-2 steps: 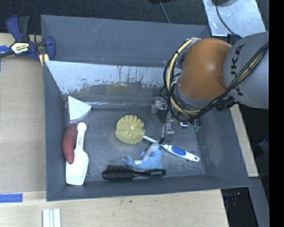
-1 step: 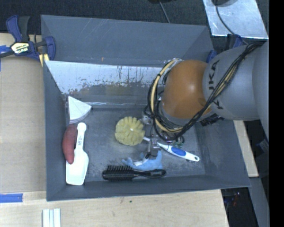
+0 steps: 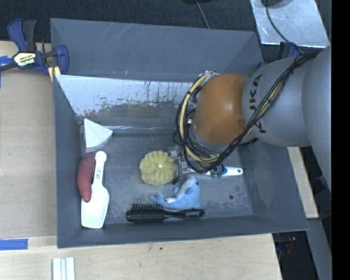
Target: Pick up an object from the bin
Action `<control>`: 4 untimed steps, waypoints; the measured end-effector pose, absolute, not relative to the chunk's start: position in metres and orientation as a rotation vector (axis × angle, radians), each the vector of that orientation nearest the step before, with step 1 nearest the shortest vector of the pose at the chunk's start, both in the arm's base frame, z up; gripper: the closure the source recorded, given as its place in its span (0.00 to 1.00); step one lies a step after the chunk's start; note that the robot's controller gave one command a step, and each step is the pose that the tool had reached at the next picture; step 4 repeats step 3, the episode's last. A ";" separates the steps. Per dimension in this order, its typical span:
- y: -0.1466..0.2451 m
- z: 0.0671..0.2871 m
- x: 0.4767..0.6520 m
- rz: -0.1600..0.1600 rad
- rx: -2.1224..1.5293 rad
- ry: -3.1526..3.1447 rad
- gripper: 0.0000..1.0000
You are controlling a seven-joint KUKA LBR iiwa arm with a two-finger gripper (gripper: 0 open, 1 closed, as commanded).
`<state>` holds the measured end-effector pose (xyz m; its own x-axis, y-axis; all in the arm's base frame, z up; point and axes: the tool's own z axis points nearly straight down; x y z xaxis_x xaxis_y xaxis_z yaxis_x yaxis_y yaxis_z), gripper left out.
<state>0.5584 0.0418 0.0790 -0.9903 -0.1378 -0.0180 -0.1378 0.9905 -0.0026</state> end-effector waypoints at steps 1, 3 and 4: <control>0.042 0.079 0.558 -0.002 -0.215 3.116 1.00; 0.035 0.220 0.570 -0.004 -0.199 3.116 1.00; 0.035 0.220 0.570 -0.004 -0.199 3.116 1.00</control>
Offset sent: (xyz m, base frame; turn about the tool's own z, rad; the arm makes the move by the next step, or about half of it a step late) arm -0.0171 0.0134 0.0720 -0.0277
